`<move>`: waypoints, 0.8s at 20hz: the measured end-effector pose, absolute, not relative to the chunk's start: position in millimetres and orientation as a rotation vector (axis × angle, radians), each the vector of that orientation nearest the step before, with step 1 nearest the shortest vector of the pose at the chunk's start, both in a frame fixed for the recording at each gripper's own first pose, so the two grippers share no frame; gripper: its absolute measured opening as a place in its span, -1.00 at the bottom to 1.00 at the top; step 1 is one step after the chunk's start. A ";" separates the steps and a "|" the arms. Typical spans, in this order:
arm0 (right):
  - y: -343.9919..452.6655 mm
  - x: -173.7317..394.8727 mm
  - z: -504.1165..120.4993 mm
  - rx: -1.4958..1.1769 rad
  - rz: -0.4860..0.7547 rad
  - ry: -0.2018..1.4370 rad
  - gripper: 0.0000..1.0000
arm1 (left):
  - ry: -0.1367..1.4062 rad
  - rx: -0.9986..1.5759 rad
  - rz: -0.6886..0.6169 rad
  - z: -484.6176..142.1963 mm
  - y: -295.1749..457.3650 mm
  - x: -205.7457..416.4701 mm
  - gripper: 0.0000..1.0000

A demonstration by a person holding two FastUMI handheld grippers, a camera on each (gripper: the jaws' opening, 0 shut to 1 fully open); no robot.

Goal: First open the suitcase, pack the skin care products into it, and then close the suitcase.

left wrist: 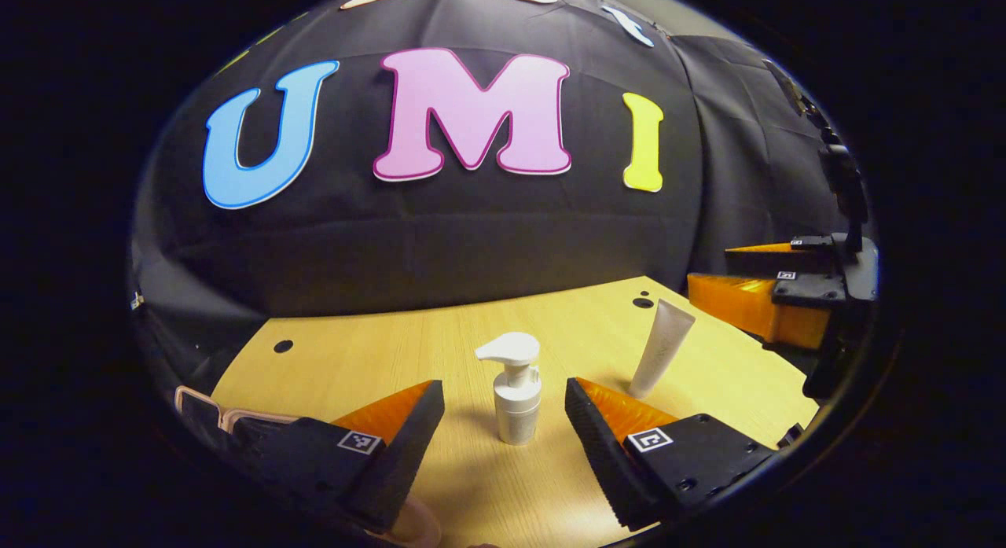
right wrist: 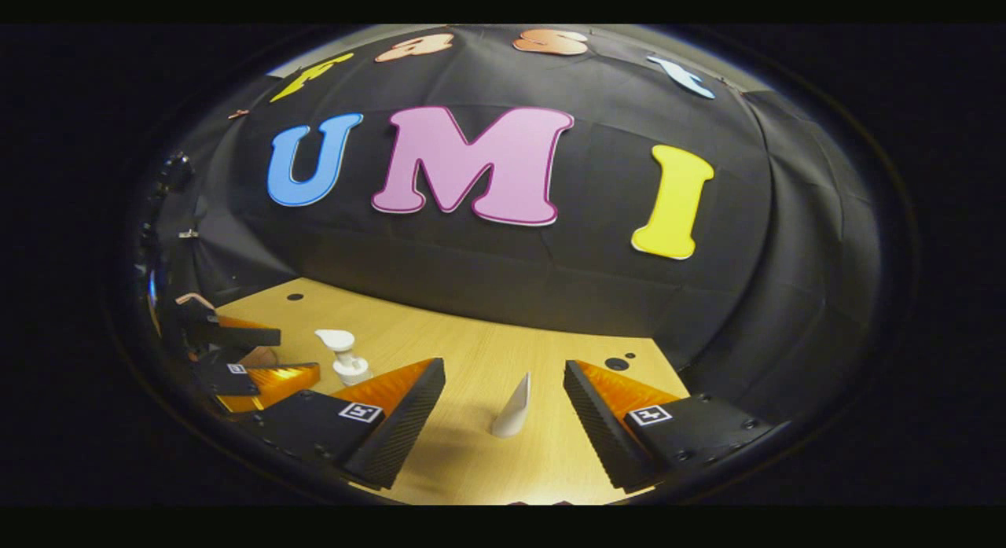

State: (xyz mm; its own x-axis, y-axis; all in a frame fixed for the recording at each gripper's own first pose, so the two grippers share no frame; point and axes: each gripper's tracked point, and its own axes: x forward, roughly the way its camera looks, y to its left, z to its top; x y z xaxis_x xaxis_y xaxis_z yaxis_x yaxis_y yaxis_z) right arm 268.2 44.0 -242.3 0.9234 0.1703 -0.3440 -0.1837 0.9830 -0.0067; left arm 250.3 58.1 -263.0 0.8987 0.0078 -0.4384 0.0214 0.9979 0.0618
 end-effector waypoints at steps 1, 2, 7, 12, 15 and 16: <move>46.9 270.7 -249.1 -0.040 0.192 0.365 0.94 | 0.472 0.059 -0.007 -273.4 56.4 257.1 0.95; 48.7 272.8 -253.5 -0.043 0.200 0.371 0.94 | 0.486 0.059 -0.005 -283.1 56.7 265.3 0.95; 45.8 279.7 -277.1 -0.056 0.222 0.422 0.94 | 0.538 0.102 -0.020 -334.3 57.0 302.5 0.96; 32.0 288.2 -296.6 -0.059 0.196 0.460 0.94 | 0.608 0.125 -0.045 -363.2 51.1 315.8 0.87; 25.7 292.8 -315.5 -0.052 0.182 0.495 0.94 | 0.617 0.133 -0.051 -371.8 52.8 325.1 0.21; 25.4 293.9 -323.1 -0.045 0.181 0.506 0.94 | 0.618 0.134 -0.049 -371.5 52.3 325.4 0.21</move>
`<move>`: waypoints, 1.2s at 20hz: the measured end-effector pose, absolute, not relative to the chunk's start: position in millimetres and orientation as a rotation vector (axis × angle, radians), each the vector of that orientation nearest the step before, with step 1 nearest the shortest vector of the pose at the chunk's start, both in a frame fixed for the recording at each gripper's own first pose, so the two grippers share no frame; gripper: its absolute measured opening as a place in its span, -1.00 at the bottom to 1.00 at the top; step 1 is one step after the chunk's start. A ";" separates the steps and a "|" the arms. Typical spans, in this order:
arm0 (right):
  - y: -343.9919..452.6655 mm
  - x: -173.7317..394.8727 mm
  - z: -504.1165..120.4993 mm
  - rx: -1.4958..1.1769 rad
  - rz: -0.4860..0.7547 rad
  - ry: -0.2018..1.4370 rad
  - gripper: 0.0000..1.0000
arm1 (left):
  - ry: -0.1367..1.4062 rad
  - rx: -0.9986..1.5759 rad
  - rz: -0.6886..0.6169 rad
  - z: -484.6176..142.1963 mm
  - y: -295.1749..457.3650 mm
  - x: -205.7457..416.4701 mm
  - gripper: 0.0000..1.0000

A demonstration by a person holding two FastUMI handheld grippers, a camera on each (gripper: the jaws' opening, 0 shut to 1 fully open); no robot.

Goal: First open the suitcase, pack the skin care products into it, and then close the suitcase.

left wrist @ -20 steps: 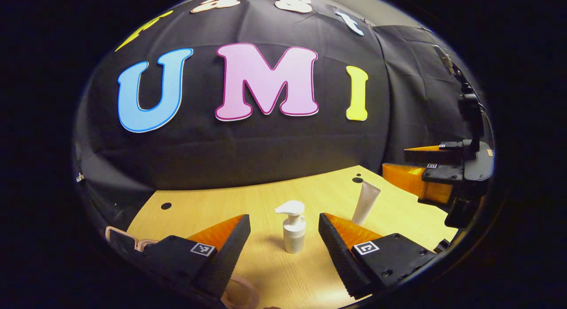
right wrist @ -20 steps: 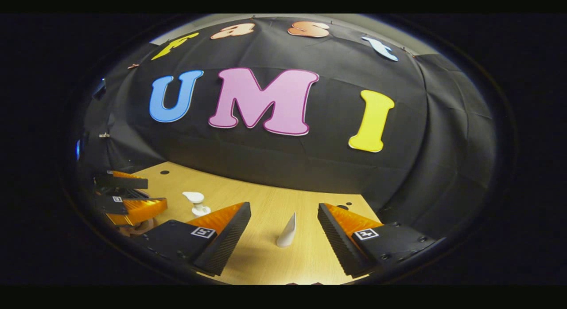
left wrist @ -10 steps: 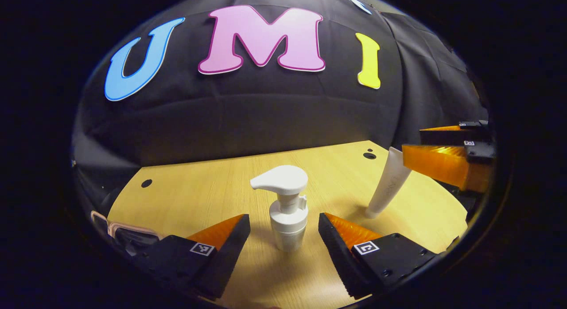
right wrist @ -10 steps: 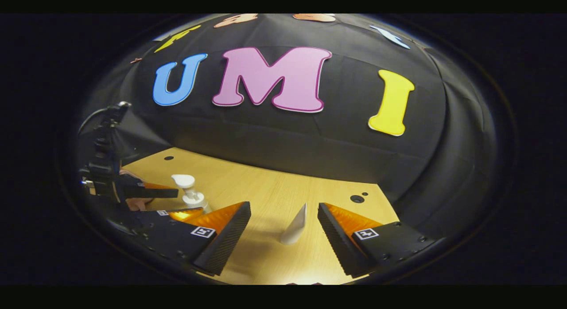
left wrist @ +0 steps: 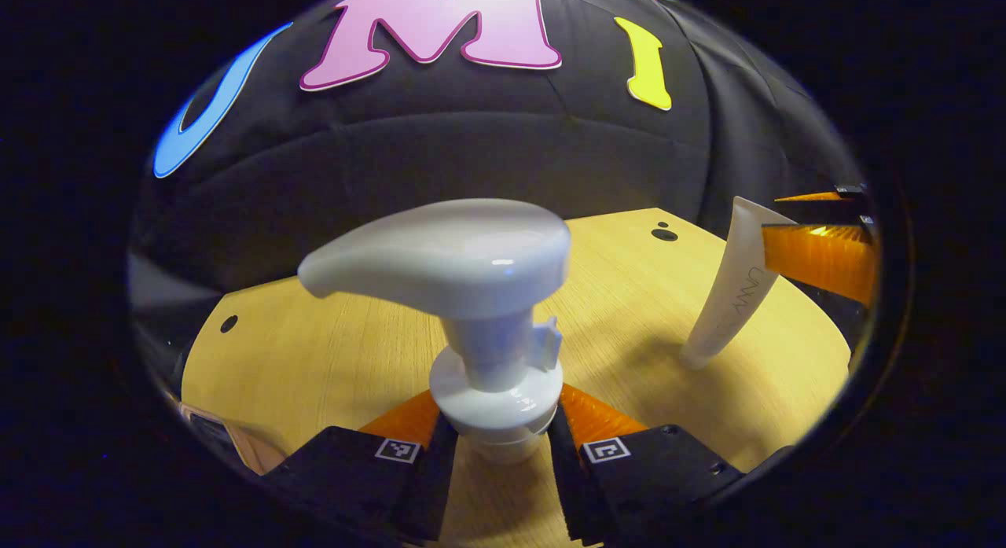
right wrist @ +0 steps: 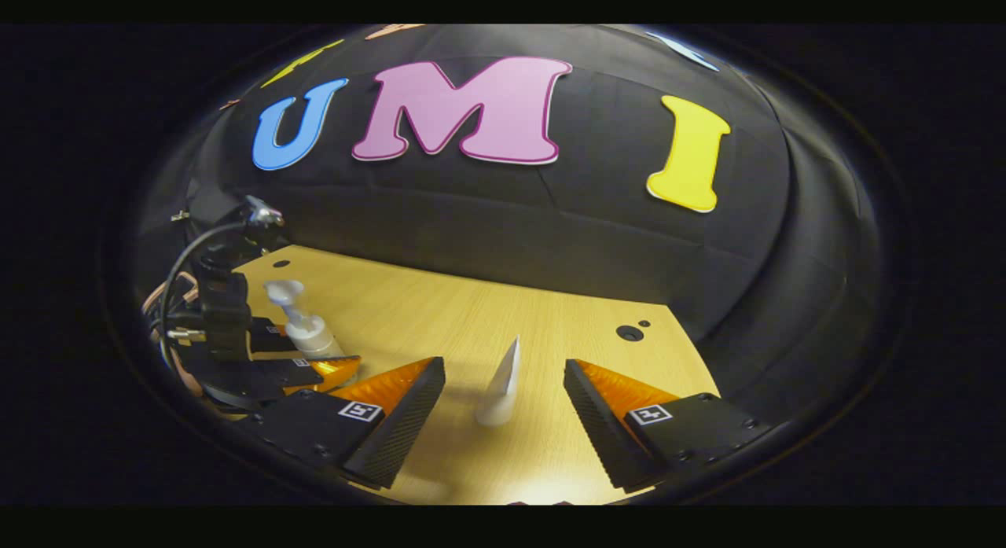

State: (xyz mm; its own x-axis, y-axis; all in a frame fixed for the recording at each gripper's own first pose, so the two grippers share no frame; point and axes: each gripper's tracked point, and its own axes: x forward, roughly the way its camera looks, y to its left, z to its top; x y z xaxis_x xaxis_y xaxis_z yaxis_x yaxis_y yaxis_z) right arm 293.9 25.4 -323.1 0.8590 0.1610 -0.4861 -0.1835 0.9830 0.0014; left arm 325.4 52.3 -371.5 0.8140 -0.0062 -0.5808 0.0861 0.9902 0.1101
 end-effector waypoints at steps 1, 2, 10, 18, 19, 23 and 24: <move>25.7 296.1 -333.6 -0.034 0.177 0.523 0.94 | 0.624 0.134 -0.048 -372.7 53.1 325.1 0.21; 25.4 295.8 -347.2 -0.020 0.170 0.548 0.94 | 0.629 0.131 -0.048 -372.6 53.0 324.3 0.21; 36.2 299.0 -427.5 0.191 0.117 0.764 0.00 | 0.657 0.119 -0.068 -376.7 54.1 321.6 0.27; 34.9 279.0 -379.9 0.189 0.152 0.718 -0.28 | 0.814 0.129 -0.252 -326.5 72.2 247.4 0.15; 38.3 273.1 -364.9 0.187 0.161 0.702 -0.28 | 0.835 0.153 -0.280 -312.4 80.8 230.3 0.17; 70.7 246.9 -315.2 0.173 0.206 0.625 -0.29 | 0.934 0.231 -0.317 -250.7 153.6 155.6 0.16; 79.8 239.1 -307.6 0.162 0.221 0.616 -0.29 | 0.970 0.219 -0.303 -241.3 174.2 137.0 0.15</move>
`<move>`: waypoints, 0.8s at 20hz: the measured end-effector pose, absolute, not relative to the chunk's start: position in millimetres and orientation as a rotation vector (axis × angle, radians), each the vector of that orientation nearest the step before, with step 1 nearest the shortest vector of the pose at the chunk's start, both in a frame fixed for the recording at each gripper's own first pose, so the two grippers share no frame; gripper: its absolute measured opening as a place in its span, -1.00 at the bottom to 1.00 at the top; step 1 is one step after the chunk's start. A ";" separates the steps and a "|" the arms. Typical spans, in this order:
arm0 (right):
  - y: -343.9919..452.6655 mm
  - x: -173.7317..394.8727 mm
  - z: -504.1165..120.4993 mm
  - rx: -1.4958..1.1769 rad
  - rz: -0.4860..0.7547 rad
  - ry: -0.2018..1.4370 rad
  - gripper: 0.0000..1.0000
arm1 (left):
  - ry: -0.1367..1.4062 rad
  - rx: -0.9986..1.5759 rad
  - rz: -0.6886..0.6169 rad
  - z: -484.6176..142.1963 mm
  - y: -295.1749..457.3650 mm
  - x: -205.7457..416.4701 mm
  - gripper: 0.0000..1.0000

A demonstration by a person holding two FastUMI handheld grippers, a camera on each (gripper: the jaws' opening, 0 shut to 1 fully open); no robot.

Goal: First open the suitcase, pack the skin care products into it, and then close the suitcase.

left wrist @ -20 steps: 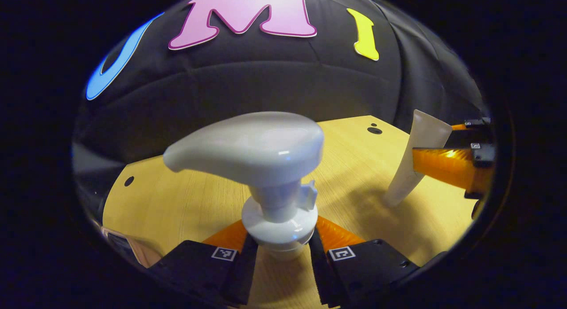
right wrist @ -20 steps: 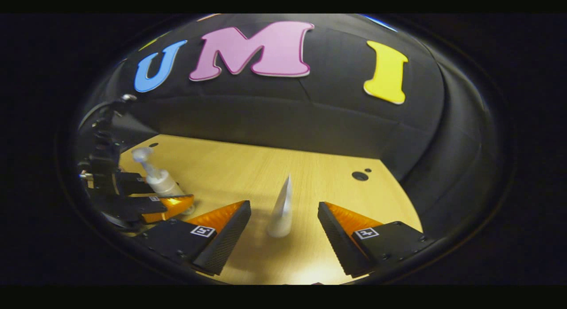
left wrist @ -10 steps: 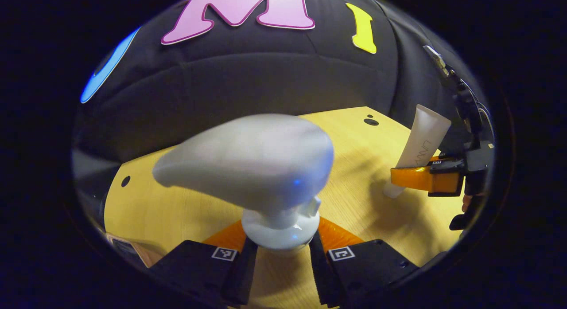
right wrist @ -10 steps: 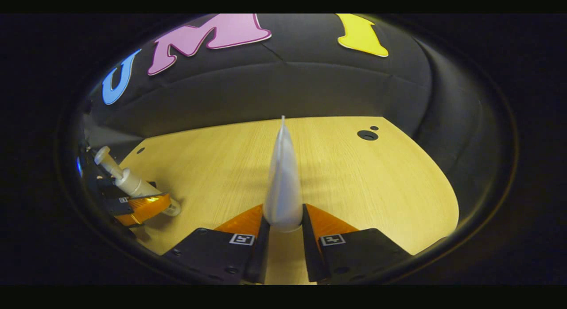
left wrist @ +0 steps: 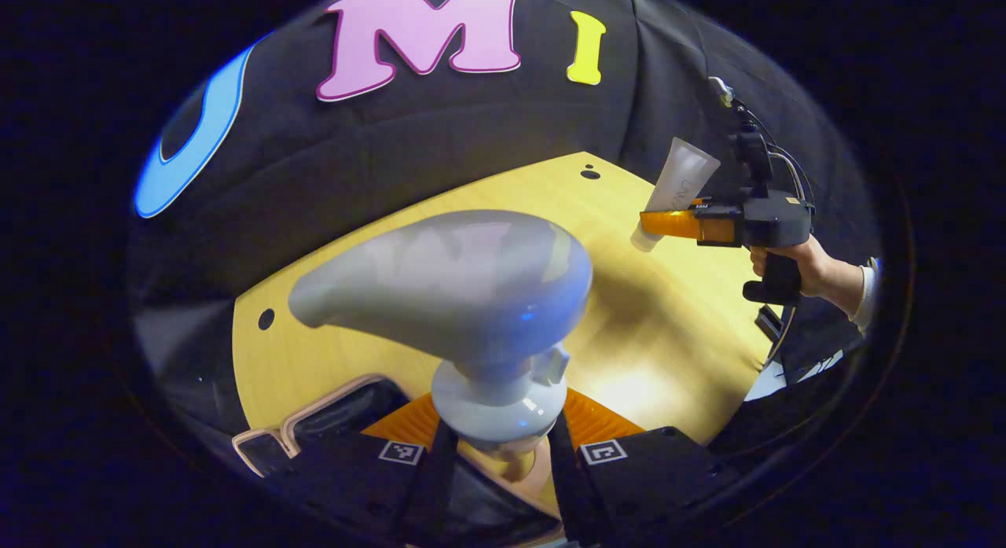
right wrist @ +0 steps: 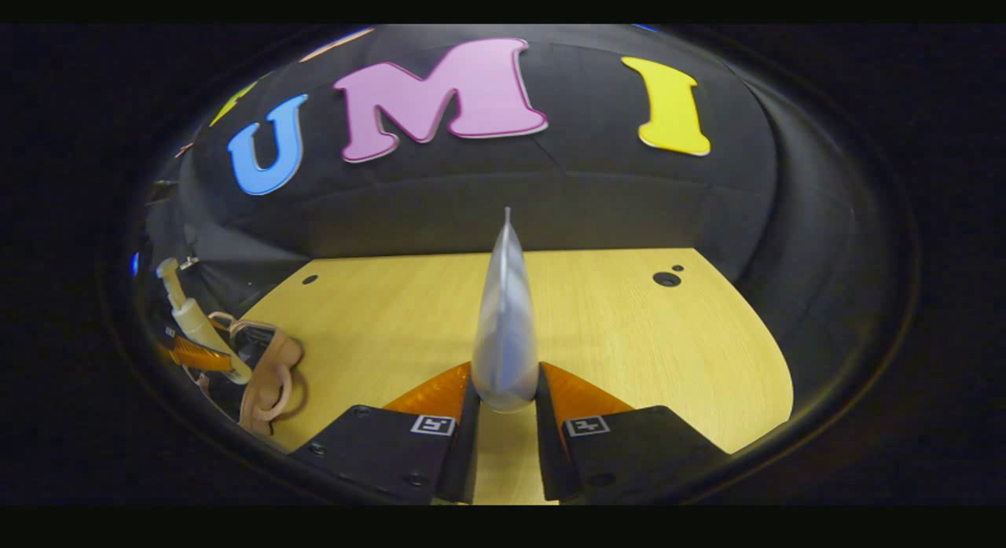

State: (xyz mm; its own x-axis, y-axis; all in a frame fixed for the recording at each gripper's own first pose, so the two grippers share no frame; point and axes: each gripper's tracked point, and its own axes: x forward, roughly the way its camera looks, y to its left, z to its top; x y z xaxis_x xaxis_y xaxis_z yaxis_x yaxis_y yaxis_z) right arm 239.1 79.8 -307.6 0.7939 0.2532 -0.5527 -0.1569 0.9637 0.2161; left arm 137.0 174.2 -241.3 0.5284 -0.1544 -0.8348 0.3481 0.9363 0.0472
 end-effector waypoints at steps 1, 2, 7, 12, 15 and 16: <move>96.2 229.2 -297.3 0.168 0.242 0.609 -0.29 | 1.026 0.194 -0.269 -236.0 199.9 115.1 0.14; 116.6 219.3 -285.0 0.185 0.273 0.602 -0.29 | 1.089 0.158 -0.217 -234.9 232.6 87.4 0.14; 186.6 188.5 -246.5 0.156 0.389 0.571 -0.29 | 1.524 0.043 -0.087 -303.6 307.8 3.8 0.14; 245.2 144.4 -243.6 0.221 0.450 0.685 -0.29 | 1.662 -0.056 0.003 -359.2 311.8 -3.1 0.14; 280.8 112.7 -251.9 0.232 0.492 0.759 -0.29 | 1.677 -0.190 0.040 -379.6 294.4 3.9 0.17; 292.9 105.4 -251.4 0.239 0.513 0.774 -0.30 | 1.671 -0.211 0.054 -380.6 292.5 4.3 0.17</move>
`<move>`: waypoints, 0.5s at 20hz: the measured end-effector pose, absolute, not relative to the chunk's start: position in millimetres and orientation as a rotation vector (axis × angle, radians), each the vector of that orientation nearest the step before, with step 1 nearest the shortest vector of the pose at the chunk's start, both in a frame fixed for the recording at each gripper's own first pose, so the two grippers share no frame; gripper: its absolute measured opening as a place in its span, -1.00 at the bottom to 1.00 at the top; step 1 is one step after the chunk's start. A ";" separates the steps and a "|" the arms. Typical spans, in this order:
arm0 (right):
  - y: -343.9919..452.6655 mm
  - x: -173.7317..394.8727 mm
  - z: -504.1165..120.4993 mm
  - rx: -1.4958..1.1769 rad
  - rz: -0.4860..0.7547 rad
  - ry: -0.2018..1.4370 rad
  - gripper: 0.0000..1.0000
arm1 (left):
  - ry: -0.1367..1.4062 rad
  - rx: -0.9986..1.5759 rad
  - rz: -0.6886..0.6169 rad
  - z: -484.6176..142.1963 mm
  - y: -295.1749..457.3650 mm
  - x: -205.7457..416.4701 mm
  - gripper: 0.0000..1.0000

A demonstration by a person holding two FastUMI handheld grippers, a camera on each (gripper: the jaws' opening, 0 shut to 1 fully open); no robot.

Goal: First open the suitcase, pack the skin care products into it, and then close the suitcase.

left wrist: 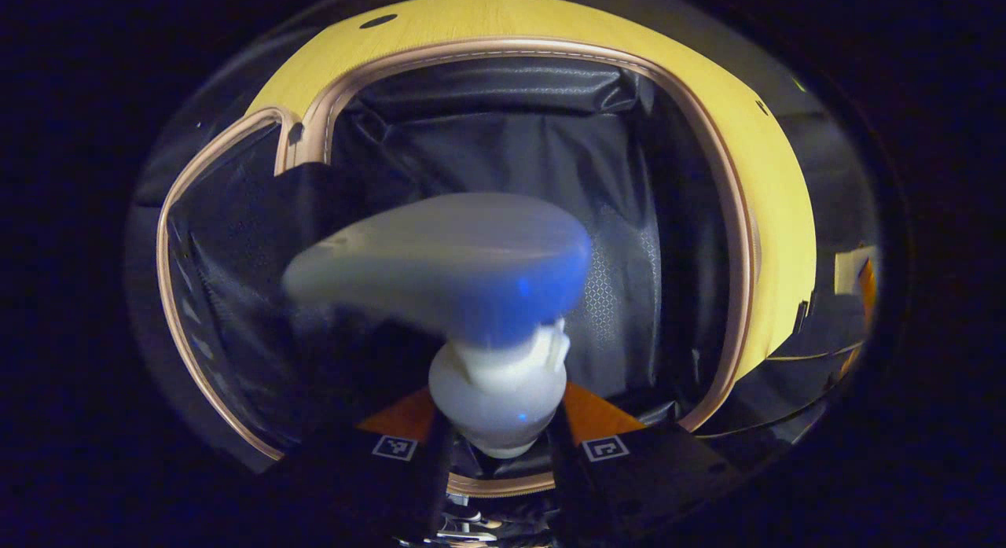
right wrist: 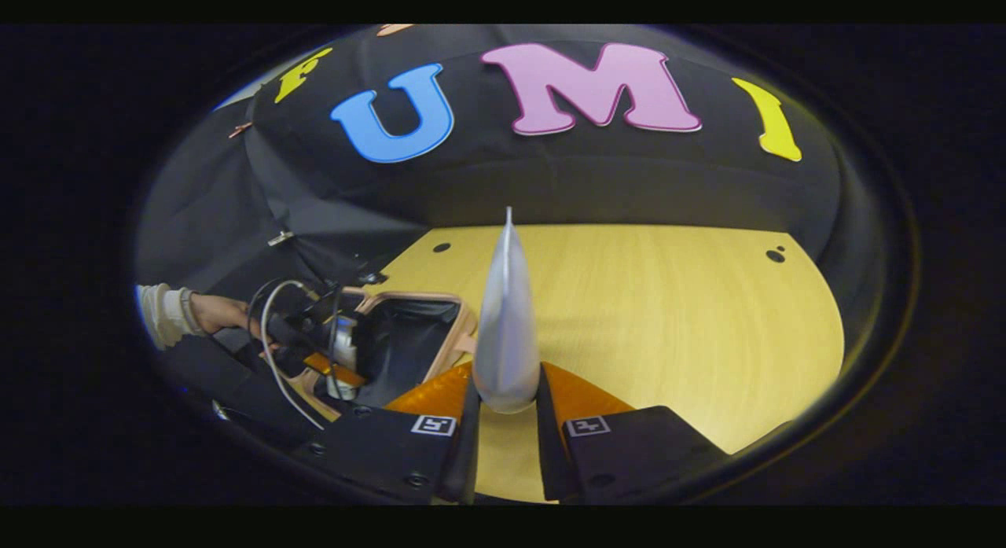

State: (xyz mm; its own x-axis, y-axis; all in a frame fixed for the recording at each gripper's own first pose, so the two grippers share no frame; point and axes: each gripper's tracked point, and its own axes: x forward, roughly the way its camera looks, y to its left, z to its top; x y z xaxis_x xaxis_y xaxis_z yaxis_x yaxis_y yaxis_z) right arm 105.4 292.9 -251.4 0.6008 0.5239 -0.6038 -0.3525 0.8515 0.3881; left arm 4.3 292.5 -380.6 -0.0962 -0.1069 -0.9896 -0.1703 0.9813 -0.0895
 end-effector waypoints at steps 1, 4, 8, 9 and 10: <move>302.3 98.9 -250.9 0.242 0.535 0.782 -0.29 | 1.650 -0.223 0.062 -381.4 291.5 7.4 0.23; 321.1 85.4 -245.8 0.212 0.582 0.807 -0.29 | 1.551 -0.238 0.062 -375.7 287.7 17.2 0.60; 363.4 71.4 -246.4 0.249 0.676 0.914 -0.29 | 1.299 -0.175 0.060 -340.3 305.8 34.3 0.80; 376.8 68.7 -250.4 0.248 0.698 0.947 -0.29 | 1.234 -0.182 0.064 -325.8 310.7 34.3 0.82; 389.2 68.3 -256.6 0.252 0.724 0.982 -0.29 | 1.182 -0.204 0.062 -311.0 315.5 29.9 0.87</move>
State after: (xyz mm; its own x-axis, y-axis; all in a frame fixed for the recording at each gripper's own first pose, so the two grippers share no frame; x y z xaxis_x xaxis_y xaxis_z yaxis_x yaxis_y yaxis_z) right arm 68.3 389.2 -256.6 0.3473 0.6595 -0.6667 -0.4427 0.7420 0.5034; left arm 29.9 315.5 -311.0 0.3801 -0.0587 -0.9231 -0.1551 0.9798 -0.1262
